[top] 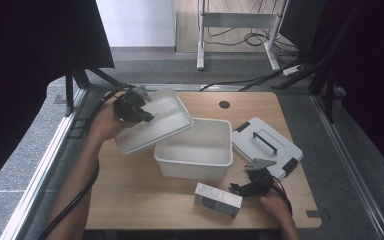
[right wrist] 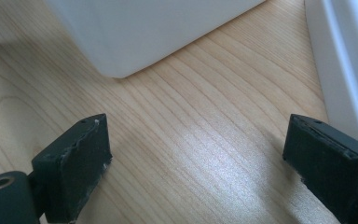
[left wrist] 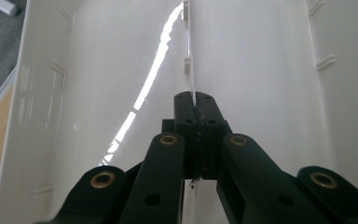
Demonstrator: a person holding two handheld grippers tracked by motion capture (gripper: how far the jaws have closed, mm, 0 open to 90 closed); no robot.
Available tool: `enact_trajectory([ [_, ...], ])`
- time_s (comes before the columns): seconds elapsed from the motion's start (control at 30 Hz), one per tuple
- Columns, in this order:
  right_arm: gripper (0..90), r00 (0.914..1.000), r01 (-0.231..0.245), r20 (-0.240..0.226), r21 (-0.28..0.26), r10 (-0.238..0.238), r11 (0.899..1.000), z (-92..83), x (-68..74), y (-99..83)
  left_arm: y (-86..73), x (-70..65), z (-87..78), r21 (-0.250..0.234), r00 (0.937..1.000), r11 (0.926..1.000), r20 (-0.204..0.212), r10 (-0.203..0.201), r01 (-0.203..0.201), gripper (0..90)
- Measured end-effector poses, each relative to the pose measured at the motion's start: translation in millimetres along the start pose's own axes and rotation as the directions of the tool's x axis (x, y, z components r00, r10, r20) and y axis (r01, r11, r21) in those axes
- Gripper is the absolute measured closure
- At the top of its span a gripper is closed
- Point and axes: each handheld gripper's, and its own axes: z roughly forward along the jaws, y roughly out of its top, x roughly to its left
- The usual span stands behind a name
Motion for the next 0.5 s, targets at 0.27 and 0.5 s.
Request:
enact_trajectory([
  [0.27,7.0,1.0,0.0,0.0,0.0,0.0,1.0,0.1,0.0,0.0,-36.2,11.8,-18.6,-0.008,0.9935,0.995,-0.055,-0.1,0.1,89.4],
  [0.5,7.1,1.0,0.002,0.0,0.0,-0.002,1.0,0.1,-0.1,0.0,-68.2,19.0,-28.7,-0.005,0.9847,0.9879,-0.08,-0.155,0.155,89.3],
])
